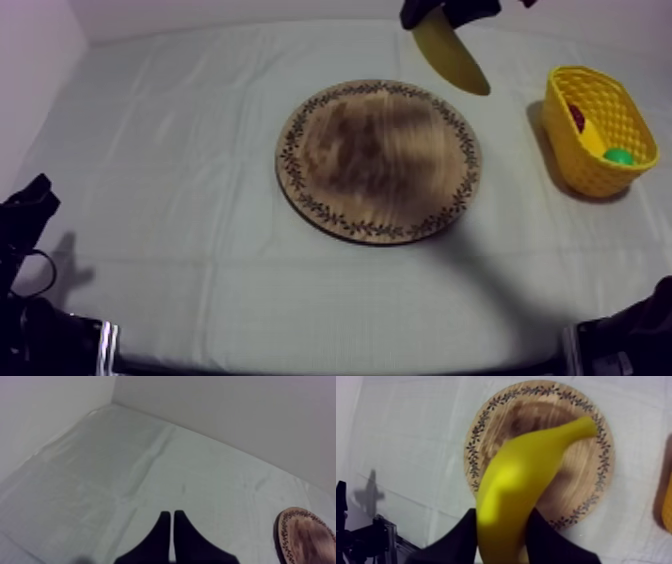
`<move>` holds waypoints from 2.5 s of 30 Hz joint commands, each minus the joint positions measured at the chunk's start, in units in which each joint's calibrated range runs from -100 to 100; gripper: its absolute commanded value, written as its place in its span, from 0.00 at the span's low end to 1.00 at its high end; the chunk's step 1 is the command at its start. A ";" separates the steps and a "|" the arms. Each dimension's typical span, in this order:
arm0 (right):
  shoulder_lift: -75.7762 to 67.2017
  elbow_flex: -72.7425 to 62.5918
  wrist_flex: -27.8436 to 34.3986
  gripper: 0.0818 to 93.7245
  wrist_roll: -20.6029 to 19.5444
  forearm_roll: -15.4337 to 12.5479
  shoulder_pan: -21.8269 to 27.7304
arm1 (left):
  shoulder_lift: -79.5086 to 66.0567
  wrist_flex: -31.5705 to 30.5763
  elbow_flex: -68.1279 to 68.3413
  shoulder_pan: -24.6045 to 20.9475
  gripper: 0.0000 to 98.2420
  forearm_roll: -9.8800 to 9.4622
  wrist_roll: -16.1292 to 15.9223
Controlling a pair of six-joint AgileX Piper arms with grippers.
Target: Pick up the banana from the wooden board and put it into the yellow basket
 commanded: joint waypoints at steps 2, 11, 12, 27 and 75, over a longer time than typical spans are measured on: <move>-0.65 0.94 -0.13 0.29 1.20 0.51 1.29 | 0.02 -0.01 0.03 -0.02 0.00 -0.01 0.00; -3.18 6.64 -0.03 0.29 7.38 2.55 10.03 | 0.02 -0.01 0.03 -0.02 0.00 -0.01 0.00; -3.49 7.19 -0.01 0.29 8.24 2.85 11.32 | 0.02 -0.01 0.03 -0.02 0.00 -0.01 0.00; -4.09 13.23 -4.68 0.31 19.57 9.12 29.82 | 0.02 -0.01 0.03 -0.02 0.00 -0.01 0.00; 15.33 25.28 -22.78 0.87 16.98 11.53 31.58 | 0.02 -0.01 0.03 -0.02 0.00 -0.01 0.00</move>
